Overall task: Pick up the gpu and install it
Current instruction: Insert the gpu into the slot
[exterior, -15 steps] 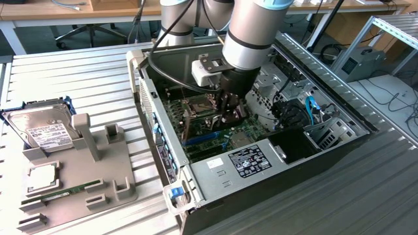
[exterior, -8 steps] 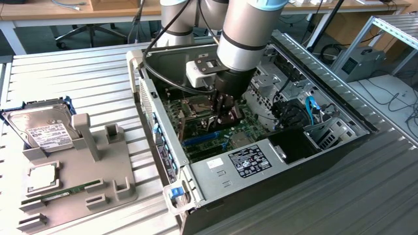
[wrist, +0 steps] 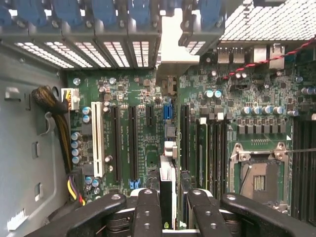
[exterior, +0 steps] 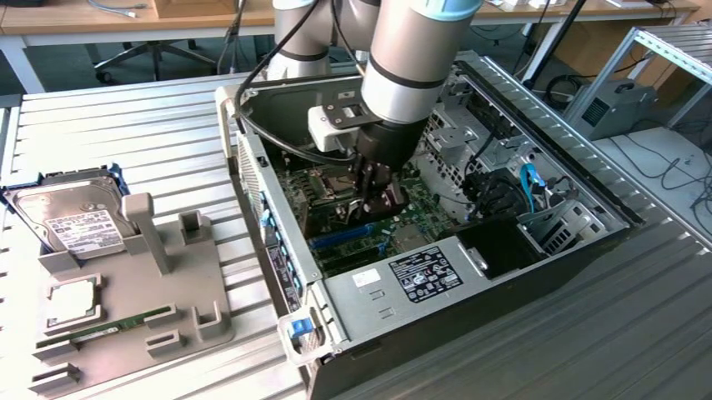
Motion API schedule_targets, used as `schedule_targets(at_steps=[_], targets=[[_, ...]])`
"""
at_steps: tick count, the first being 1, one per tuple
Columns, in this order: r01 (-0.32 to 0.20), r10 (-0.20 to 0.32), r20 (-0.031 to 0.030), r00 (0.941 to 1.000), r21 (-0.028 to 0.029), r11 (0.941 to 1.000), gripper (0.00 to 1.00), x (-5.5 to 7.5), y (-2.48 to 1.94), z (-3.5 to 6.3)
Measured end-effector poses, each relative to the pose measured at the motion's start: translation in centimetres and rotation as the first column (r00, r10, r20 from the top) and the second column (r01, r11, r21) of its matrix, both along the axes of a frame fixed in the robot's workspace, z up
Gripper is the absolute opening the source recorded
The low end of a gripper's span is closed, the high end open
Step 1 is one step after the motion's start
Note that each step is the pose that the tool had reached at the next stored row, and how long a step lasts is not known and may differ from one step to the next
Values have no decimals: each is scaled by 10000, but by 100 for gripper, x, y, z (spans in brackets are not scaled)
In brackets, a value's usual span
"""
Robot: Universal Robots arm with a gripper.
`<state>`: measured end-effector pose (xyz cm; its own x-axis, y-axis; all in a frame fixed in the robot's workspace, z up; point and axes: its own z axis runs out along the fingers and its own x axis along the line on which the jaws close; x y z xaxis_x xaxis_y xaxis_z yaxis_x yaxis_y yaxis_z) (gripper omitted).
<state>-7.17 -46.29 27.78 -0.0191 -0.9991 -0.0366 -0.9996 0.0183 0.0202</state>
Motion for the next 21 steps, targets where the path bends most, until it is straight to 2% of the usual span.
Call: schedule_targets(at_steps=[2,6,7,10,16,18,21], targets=[[0,0,-1,10000,-8,10000,26,-61,0,-13],[0,0,-1,10000,-29,10000,26,-94,0,-22],[0,0,0,10000,-47,10000,26,-98,0,-26],[0,0,1,10000,-178,9998,26,-104,0,-41],[3,-3,0,10000,-318,9995,26,-118,30,-60],[6,-6,-1,10000,-340,9994,26,-122,57,-63],[8,-8,0,10000,-343,9994,26,-160,62,-65]])
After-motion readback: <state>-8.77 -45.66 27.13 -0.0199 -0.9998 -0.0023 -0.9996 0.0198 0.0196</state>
